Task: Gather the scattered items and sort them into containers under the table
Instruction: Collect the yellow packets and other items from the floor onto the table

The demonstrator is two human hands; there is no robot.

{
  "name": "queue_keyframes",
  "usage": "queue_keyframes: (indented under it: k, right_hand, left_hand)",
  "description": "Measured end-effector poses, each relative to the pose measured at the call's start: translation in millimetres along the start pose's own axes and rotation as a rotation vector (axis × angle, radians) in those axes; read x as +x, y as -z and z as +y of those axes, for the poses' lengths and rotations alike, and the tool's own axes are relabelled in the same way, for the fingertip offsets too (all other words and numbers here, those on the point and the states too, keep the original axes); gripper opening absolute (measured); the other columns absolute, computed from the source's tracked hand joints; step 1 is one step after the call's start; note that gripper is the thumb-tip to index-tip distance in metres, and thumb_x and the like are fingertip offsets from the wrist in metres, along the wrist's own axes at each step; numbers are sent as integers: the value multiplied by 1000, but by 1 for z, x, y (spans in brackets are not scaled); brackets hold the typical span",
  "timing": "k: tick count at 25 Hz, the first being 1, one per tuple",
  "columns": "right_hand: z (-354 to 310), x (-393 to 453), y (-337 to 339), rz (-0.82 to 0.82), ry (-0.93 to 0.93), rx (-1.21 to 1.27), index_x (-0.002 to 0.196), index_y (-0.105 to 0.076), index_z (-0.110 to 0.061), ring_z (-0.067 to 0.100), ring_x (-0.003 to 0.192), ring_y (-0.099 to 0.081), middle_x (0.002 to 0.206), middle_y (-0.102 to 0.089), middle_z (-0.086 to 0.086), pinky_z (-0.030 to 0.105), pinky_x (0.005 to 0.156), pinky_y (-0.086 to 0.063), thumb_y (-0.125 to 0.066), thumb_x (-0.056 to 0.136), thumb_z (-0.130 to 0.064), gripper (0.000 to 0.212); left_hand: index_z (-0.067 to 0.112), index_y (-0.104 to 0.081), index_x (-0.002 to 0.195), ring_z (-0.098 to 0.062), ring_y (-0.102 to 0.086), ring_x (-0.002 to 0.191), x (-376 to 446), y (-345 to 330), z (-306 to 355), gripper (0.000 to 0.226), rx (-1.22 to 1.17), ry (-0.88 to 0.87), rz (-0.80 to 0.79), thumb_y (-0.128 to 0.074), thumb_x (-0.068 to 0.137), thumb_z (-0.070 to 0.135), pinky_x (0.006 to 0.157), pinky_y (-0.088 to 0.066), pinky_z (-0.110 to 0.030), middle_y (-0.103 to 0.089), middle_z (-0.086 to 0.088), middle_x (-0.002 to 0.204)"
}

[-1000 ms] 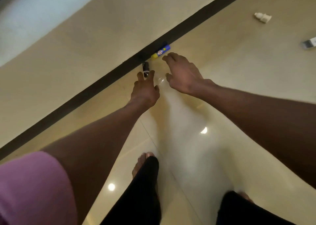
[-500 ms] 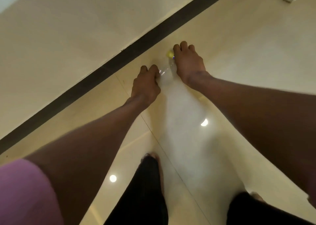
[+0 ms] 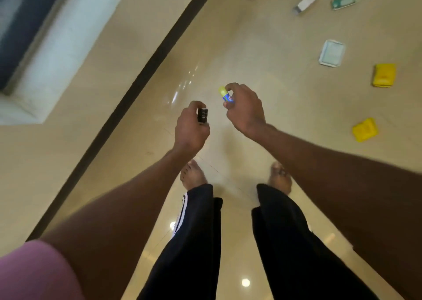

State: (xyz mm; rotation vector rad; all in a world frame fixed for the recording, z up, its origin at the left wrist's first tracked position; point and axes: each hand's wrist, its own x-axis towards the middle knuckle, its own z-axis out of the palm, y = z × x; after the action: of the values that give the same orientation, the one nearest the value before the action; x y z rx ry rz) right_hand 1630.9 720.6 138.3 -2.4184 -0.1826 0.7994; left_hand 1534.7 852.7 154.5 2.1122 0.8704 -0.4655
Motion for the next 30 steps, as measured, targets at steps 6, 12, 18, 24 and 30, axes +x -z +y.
queue_keyframes:
  k: [6,12,18,24,30]
  right_hand:
    - [-41,-159,180,208,-194,239,145,-51,-32,25,105,-58,116,-62,3,33,80,-39,-55,95,-5,57]
    - [-26,-273,303,583,-405,499,130,-61,-29,20,90,-65,97,-66,-7,33,74,-45,-67,94,-15,38]
    - [72,-369,371,840,-521,711,128,-63,-27,20,80,-65,91,-66,-7,38,76,-53,-73,90,-18,40]
    - [214,-471,410,985,-670,733,129,-61,-30,6,72,-58,94,-62,-11,27,66,-43,-68,94,-17,37]
    - [367,-540,449,1070,-851,710,135,-57,-30,19,95,-64,96,-62,-15,36,84,-53,-61,91,-16,46]
  left_hand:
    - [31,-60,125,-17,-64,85,-142,64,175,58,-68,-133,-98,-53,81,-6,73,-56,-36,-64,13,101]
    - [27,-59,124,-9,-66,70,-240,68,306,43,-70,-296,-202,-68,86,8,66,-52,-24,-70,12,102]
    - [29,-60,121,-11,-65,67,-330,-35,377,43,7,-451,-360,-71,85,8,61,-49,-20,-70,9,103]
    - [25,-61,124,-19,-68,76,-426,-189,429,42,118,-575,-525,-70,86,7,61,-49,-20,-70,4,105]
    - [33,-56,130,-15,-65,73,-501,-341,484,54,212,-716,-694,-69,86,6,65,-50,-25,-64,11,96]
